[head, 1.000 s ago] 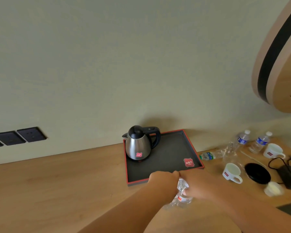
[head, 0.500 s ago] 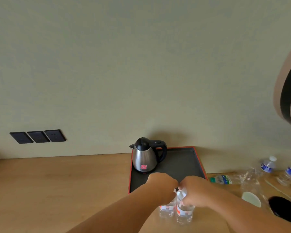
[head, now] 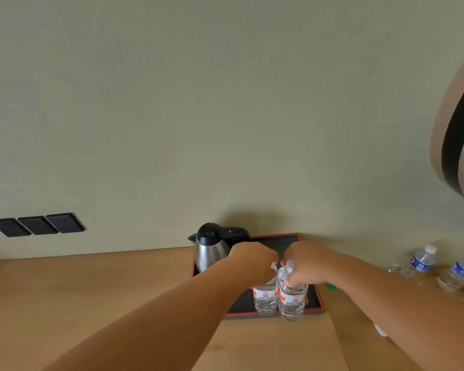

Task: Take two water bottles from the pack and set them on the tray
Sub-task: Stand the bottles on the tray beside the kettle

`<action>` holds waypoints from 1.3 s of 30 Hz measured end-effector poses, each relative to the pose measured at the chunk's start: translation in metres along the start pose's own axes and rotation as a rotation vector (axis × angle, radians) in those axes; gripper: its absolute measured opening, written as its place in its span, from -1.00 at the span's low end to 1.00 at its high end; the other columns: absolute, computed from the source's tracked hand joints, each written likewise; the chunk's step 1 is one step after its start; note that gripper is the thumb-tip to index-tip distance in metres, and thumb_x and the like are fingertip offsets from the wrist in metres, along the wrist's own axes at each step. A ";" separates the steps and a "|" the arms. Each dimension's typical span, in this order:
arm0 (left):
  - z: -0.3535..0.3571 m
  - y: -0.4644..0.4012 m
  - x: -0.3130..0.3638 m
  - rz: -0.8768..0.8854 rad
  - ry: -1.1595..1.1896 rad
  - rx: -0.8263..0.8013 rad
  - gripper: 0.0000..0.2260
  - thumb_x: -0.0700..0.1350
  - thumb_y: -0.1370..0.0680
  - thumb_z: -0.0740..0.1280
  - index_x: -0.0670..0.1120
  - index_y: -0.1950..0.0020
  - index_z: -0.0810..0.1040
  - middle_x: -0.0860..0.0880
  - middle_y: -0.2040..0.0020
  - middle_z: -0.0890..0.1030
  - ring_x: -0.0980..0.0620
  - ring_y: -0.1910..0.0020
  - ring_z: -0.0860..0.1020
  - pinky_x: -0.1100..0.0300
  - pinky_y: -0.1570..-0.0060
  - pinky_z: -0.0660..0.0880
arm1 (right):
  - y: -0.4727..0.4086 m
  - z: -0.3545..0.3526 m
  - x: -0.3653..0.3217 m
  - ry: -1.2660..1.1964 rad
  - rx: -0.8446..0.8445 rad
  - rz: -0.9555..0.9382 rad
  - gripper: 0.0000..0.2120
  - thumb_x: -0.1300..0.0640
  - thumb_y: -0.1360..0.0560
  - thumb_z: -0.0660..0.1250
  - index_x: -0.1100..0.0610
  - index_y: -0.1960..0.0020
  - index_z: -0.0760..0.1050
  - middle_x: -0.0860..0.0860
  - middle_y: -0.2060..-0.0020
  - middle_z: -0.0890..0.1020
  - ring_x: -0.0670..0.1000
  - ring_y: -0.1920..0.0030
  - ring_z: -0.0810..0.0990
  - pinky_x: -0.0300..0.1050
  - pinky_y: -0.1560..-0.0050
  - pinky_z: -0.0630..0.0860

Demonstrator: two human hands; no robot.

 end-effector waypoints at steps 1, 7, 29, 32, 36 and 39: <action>-0.003 -0.006 0.001 0.004 0.001 -0.005 -0.66 0.04 -0.70 0.19 0.08 -0.47 0.48 -0.04 -0.33 0.62 -0.13 -0.27 0.58 0.01 -0.11 0.55 | -0.003 -0.005 0.004 -0.004 0.008 0.002 -0.78 0.14 -0.43 0.45 0.18 -0.05 0.67 0.08 0.22 0.61 0.06 0.25 0.52 -0.19 0.37 0.36; -0.020 -0.047 0.003 0.024 -0.039 -0.008 -0.68 0.01 -0.69 0.18 0.04 -0.41 0.51 -0.04 -0.22 0.66 -0.11 -0.18 0.62 0.06 0.05 0.54 | -0.031 -0.033 0.035 -0.068 0.037 0.026 -0.78 0.14 -0.42 0.47 0.19 -0.04 0.68 0.14 0.09 0.70 0.08 0.15 0.62 -0.19 0.29 0.39; -0.024 -0.174 -0.039 -0.014 0.057 0.113 -0.73 -0.02 -0.69 0.22 -0.09 -0.33 0.53 -0.14 -0.18 0.64 -0.17 -0.15 0.60 0.08 0.07 0.43 | -0.143 -0.078 0.099 -0.174 0.181 0.065 -0.61 0.16 -0.46 0.48 0.06 -0.29 0.64 0.03 -0.13 0.70 0.08 -0.09 0.65 -0.19 0.08 0.45; -0.022 -0.182 -0.042 0.004 0.047 0.124 -0.72 0.01 -0.69 0.22 -0.07 -0.34 0.53 -0.14 -0.16 0.64 -0.16 -0.13 0.61 0.06 0.05 0.47 | -0.152 -0.077 0.104 -0.195 0.183 0.084 -0.61 0.15 -0.46 0.48 0.05 -0.28 0.64 0.04 -0.14 0.71 0.09 -0.10 0.66 -0.15 0.02 0.53; -0.021 -0.190 -0.051 -0.021 0.075 0.169 -0.74 0.00 -0.68 0.23 -0.06 -0.31 0.55 -0.13 -0.09 0.65 -0.18 -0.08 0.63 0.06 0.07 0.49 | -0.160 -0.079 0.104 -0.186 0.205 0.097 -0.59 0.15 -0.47 0.48 0.04 -0.32 0.62 0.04 -0.17 0.70 0.10 -0.14 0.66 -0.11 -0.05 0.57; -0.017 -0.195 -0.055 -0.043 0.114 0.192 -0.73 -0.02 -0.68 0.21 -0.04 -0.33 0.55 -0.13 -0.10 0.65 -0.18 -0.08 0.63 0.04 0.02 0.53 | -0.168 -0.081 0.099 -0.137 0.203 0.082 -0.73 0.20 -0.47 0.45 0.04 -0.16 0.65 0.04 -0.01 0.69 0.11 -0.05 0.66 -0.19 0.18 0.45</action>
Point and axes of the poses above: each hand's wrist, its own y-axis away from the middle knuckle, its own z-axis out of the palm, x = y × z, the point moved 10 cm from there along -y, towards the middle knuckle
